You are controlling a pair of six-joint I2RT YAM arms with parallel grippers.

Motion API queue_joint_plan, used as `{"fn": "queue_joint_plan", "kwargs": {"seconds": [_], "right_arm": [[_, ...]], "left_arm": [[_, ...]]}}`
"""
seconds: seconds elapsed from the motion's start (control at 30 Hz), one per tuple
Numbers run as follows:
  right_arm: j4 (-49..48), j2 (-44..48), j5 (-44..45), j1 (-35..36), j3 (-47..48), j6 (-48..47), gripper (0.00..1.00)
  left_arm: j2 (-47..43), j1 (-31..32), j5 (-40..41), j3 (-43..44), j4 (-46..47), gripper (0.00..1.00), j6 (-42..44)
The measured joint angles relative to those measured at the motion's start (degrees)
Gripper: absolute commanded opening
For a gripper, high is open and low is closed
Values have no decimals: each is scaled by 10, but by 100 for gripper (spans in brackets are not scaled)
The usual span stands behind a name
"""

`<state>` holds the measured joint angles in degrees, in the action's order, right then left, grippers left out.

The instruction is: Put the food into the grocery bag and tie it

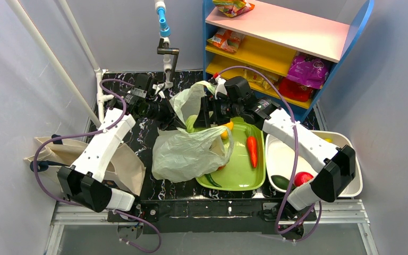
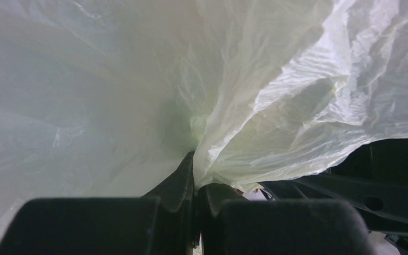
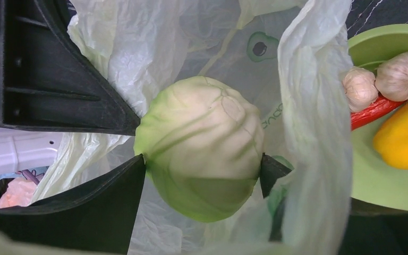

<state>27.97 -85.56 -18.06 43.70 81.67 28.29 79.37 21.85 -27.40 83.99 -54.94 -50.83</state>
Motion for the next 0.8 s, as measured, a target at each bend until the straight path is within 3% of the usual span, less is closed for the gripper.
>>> {"fn": "queue_joint_plan", "kwargs": {"seconds": [0.47,0.63,0.8], "right_arm": [[11,0,-22,12,6,-3,88],[118,-59,38,63,142,-77,89],[115,-85,50,76,207,-94,90]], "left_arm": [[-1,-4,1,-11,-17,0,7],[-1,-5,10,-11,-38,0,16],[-1,-6,17,-11,-61,0,20]]}}
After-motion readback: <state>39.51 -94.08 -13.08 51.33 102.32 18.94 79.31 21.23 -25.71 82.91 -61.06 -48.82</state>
